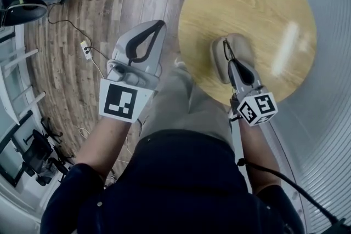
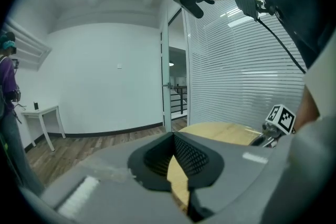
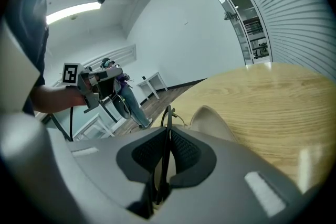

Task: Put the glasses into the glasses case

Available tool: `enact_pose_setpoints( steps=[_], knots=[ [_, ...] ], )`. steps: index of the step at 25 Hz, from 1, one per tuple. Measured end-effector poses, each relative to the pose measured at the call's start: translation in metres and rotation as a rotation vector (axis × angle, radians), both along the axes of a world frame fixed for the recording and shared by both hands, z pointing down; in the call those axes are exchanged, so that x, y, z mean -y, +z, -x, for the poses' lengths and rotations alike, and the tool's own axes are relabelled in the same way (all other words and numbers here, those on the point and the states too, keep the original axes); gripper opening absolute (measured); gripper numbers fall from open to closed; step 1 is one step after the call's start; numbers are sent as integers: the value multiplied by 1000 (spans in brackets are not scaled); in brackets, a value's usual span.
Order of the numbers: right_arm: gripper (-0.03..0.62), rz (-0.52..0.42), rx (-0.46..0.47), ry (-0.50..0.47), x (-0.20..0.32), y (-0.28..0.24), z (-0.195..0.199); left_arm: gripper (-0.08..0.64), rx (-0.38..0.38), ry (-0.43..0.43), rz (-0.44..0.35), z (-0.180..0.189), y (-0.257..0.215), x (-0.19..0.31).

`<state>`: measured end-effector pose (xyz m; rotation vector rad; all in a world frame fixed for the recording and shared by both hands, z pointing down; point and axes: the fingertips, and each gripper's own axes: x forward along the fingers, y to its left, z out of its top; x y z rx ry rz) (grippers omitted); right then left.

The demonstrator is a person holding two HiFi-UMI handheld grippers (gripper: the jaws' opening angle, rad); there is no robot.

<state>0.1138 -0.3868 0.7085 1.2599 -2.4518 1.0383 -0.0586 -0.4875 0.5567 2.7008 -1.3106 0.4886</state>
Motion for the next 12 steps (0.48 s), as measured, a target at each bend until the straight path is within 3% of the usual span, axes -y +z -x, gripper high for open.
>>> enact_pose_setpoints(
  steps=[12],
  knots=[
    [32, 60, -5, -6, -4, 23, 12, 6, 9, -5, 52, 11, 23, -1]
  ],
)
